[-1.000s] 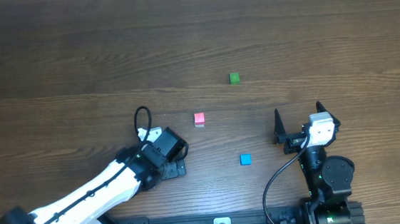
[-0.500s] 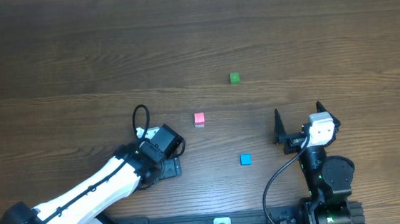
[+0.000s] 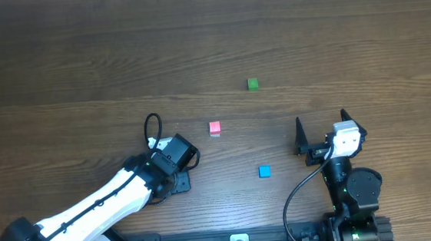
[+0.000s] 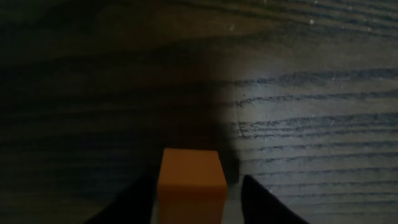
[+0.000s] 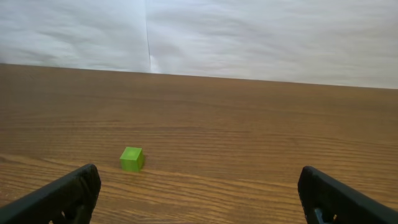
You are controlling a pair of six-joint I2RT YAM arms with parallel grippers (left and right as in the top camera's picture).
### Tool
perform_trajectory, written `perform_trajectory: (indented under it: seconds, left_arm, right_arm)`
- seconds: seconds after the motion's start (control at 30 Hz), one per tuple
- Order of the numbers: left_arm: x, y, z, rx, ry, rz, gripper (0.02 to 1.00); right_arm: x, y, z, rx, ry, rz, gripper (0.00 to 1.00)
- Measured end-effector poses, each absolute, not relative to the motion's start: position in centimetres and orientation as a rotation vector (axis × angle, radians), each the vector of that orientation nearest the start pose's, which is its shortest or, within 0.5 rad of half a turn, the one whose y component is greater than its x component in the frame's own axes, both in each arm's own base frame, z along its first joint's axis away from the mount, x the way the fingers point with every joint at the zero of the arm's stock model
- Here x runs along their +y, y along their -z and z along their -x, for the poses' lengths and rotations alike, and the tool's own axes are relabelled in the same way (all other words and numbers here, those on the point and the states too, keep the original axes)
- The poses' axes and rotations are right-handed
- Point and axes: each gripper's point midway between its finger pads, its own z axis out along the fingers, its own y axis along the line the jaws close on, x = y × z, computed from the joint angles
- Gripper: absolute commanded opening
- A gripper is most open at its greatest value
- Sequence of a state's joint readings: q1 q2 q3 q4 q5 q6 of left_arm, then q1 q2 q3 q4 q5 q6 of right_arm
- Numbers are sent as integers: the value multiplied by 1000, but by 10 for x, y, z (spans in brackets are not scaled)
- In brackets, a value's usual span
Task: Stack Cubes
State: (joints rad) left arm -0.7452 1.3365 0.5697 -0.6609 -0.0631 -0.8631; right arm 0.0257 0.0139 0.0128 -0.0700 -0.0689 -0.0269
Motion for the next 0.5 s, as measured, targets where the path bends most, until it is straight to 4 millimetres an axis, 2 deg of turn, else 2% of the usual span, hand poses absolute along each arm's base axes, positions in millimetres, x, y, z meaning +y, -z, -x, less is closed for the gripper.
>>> perform_trajectory:
  seconds: [0.3,0.4,0.5]
  left_arm:
    - [-136,0,-163,2991,90,184,270]
    - [-136,0,-163,2991,90,181,185]
    - [-136,0,-163,2991,91,180,56]
  right_arm:
    - [18,-159,-246,1639,-57,95,991]
    - [18,-159,-246,1639,-56,96,993]
    - [18,-159,-246,1640,-56,96,993]
